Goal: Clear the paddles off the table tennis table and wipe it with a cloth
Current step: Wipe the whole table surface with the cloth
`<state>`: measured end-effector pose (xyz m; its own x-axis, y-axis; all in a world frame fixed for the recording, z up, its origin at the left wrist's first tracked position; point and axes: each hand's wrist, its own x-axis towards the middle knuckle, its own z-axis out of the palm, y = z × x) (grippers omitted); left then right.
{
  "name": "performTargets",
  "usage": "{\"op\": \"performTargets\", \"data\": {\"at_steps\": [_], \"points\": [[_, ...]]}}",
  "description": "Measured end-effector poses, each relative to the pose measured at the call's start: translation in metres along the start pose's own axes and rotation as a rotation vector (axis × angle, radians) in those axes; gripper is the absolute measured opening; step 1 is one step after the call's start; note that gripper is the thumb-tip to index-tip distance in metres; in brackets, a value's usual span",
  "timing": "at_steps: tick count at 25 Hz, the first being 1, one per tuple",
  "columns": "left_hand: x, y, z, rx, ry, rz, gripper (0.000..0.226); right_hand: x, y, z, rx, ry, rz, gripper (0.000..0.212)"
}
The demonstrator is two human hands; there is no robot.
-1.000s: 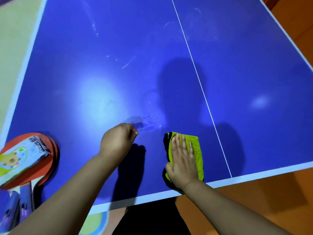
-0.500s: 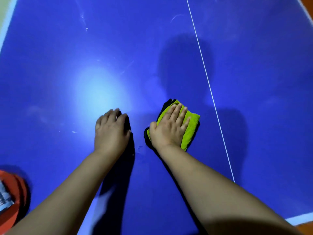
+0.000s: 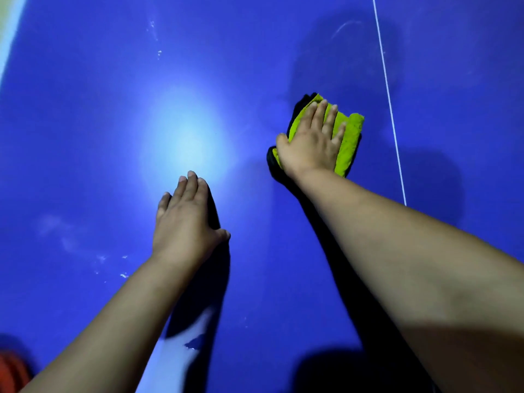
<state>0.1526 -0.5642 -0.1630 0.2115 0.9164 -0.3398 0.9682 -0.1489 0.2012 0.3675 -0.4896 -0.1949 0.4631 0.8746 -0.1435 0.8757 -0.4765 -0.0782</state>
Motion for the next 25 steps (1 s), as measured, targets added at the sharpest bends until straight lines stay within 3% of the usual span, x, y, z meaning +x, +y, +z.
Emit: {"op": "performTargets", "data": {"at_steps": [5,11,15,19,25], "points": [[0.0,0.001,-0.001,0.007,-0.02,-0.004,0.103,0.04,-0.003,-0.008,-0.089,-0.022,-0.232,0.074],[-0.001,-0.002,0.0,0.02,-0.021,0.022,0.097,0.0,0.002,-0.006,-0.124,-0.063,-0.496,0.073],[-0.029,-0.019,0.006,-0.005,0.128,0.096,0.073,-0.068,-0.002,0.001,-0.148,-0.1,-0.617,0.082],[-0.071,-0.045,0.013,-0.146,0.319,0.09,0.03,-0.144,0.002,0.008,-0.156,-0.124,-0.679,0.089],[-0.152,-0.079,0.006,-0.226,0.22,0.058,0.019,-0.273,0.01,0.026,-0.153,-0.108,-0.664,0.083]]}}
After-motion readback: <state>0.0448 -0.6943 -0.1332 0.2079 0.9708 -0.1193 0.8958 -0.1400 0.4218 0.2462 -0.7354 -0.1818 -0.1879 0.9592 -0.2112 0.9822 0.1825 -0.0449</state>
